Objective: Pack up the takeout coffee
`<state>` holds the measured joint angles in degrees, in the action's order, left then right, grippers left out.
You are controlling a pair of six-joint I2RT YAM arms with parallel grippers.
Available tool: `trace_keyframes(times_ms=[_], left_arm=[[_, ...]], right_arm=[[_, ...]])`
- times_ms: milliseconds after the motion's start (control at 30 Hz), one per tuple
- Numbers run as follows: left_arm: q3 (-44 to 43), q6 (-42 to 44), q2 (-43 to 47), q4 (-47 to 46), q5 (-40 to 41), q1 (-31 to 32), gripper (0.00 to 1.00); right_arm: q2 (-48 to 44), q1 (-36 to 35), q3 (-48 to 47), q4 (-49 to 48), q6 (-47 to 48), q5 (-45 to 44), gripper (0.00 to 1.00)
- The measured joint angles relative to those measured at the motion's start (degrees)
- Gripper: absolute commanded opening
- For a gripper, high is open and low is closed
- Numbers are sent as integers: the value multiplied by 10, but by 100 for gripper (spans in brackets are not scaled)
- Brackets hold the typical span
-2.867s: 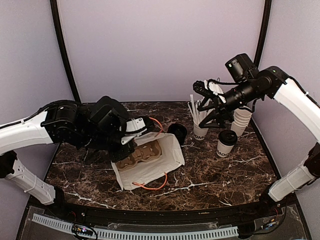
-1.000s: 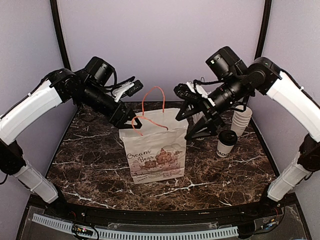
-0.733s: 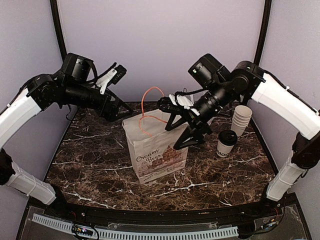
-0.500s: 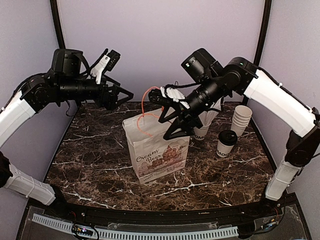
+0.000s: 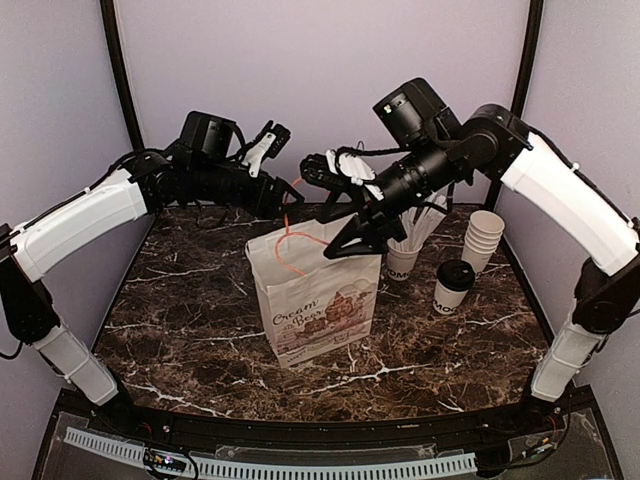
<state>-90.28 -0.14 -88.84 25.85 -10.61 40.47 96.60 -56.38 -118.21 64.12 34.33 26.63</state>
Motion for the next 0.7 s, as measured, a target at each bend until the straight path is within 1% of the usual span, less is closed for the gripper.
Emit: trace_keyframes(times_ms=[67, 100, 133, 167, 200, 233, 300, 367, 400, 467, 700], left_arm=[[-5, -5, 0, -10, -13, -6, 53], [-9, -6, 0, -17, -23, -10, 40], [-10, -10, 0, -22, -29, -13, 34], [-13, -12, -2, -26, -40, -17, 26], [-15, -12, -4, -31, -49, -19, 24], [-17, -13, -6, -36, -58, -21, 23], [-19, -14, -10, -40, -72, -24, 21], [-24, -14, -14, -41, -83, -25, 11], [-26, -15, -16, -41, -88, -25, 3], [-34, -13, -20, -38, -96, -25, 0], [-58, -10, -22, -31, -111, -25, 0]], right_arm=[[10, 0, 6, -2, -2, -4, 47], [13, 0, 8, -3, 2, -5, 41], [18, 0, 11, -3, 0, -7, 36], [23, 0, 13, -2, -2, -8, 32], [29, 0, 13, -3, -5, -10, 24], [35, 0, 13, -3, -6, -11, 12], [43, 0, 11, -4, -7, -14, 1], [53, 0, 0, -2, -12, -16, 0], [58, 0, -9, 0, -14, -18, 0], [64, 0, -27, 1, -16, -19, 0], [65, 0, -74, 2, -16, -7, 0]])
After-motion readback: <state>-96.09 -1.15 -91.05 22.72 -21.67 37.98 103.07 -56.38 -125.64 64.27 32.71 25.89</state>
